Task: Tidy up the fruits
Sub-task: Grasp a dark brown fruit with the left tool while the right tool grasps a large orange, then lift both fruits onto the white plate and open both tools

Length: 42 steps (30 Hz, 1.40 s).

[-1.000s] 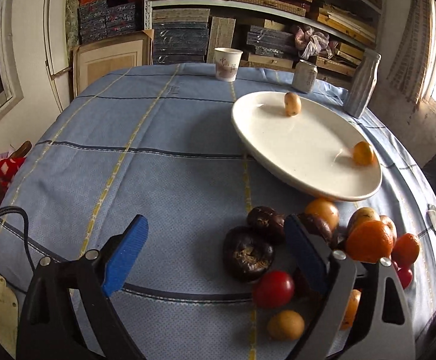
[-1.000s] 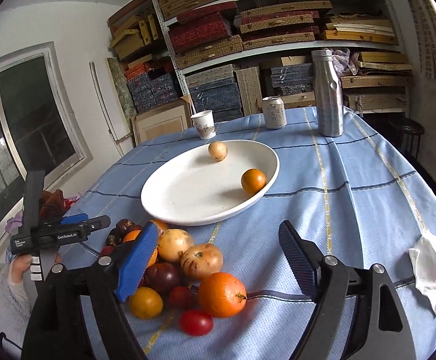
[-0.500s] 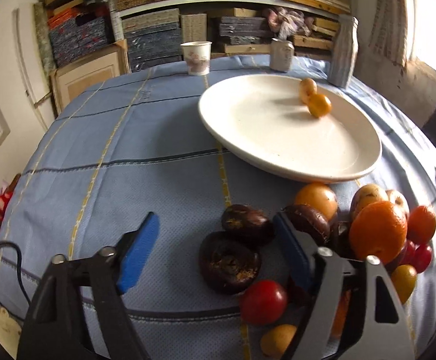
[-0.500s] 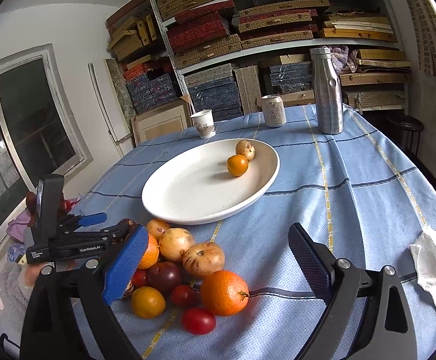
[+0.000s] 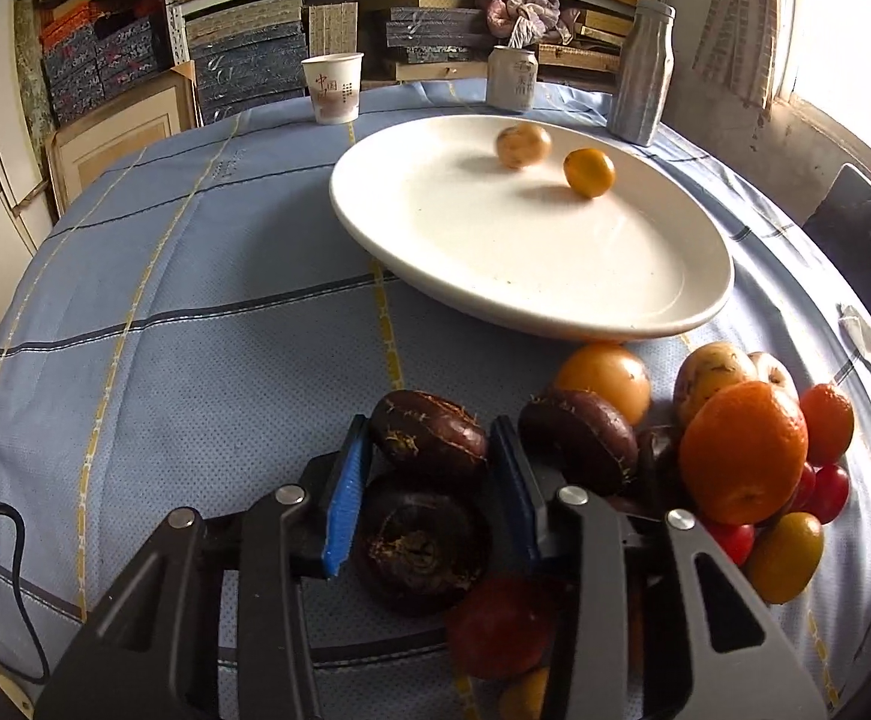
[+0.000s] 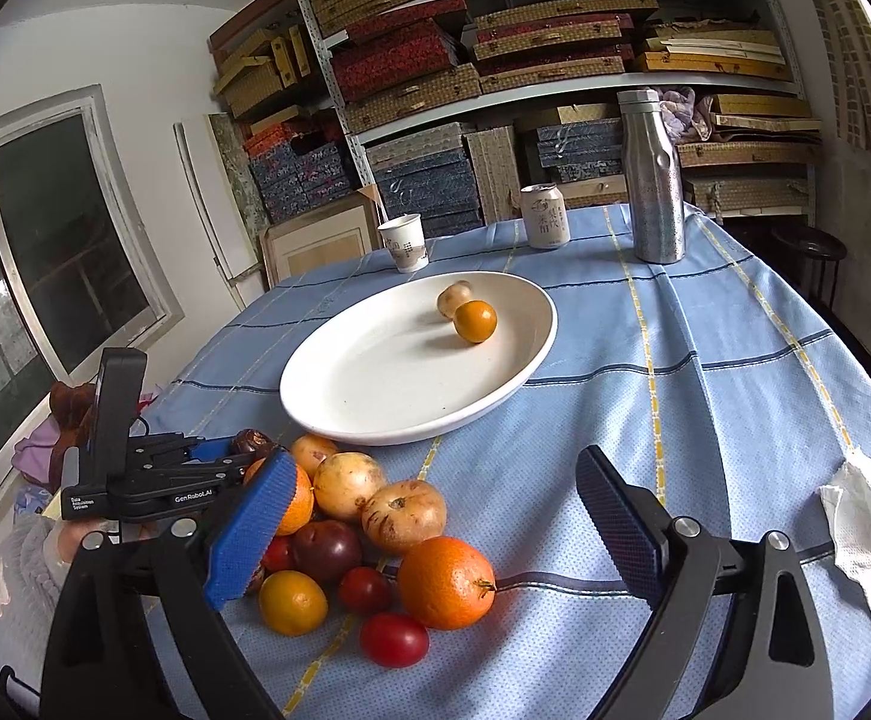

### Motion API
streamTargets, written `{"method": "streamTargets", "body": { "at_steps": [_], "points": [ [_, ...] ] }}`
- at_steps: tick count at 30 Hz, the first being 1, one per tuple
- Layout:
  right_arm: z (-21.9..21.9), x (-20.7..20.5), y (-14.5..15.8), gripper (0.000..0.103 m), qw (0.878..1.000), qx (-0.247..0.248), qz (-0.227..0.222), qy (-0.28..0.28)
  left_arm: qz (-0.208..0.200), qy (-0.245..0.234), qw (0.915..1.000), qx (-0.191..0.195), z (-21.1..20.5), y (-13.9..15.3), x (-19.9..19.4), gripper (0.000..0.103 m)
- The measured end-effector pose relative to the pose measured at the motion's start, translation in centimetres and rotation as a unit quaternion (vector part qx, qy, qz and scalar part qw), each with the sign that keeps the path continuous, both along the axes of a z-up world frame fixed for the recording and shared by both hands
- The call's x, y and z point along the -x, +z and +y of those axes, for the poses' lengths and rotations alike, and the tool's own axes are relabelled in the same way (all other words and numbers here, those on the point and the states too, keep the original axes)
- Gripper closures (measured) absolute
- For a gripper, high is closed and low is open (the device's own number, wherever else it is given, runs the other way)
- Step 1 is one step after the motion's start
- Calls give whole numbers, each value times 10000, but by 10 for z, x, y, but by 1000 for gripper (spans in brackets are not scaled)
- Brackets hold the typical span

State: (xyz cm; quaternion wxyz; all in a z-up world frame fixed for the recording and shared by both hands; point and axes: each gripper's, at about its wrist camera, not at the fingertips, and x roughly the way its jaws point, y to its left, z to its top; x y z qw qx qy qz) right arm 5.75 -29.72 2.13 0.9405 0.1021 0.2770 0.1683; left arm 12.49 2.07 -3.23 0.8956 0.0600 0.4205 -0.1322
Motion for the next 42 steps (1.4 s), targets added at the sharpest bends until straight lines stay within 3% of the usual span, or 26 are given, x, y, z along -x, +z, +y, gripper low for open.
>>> {"method": "streamTargets", "body": {
  "at_steps": [9, 13, 17, 29, 36, 42],
  "points": [
    [6, -3, -14, 9, 9989, 103, 363, 287, -14, 253, 9997, 21, 9, 2, 2, 63],
    [14, 2, -26, 20, 9970, 392, 538, 389, -93, 342, 9994, 56, 13, 6, 6, 63],
    [20, -2, -33, 37, 9947, 521, 742, 488, -160, 353, 9992, 70, 14, 9, 10, 63],
    [12, -20, -56, 59, 9881, 279, 1456, 421, -187, 345, 9990, 198, 16, 13, 15, 63],
    [8, -17, -47, 60, 9909, 9, 1257, 479, -285, 328, 9985, 319, 15, 23, 17, 63],
    [1, -33, 1, 60, 9951, -20, 895, 410, -458, 349, 9974, 434, 2, 57, -1, 63]
  ]
}}
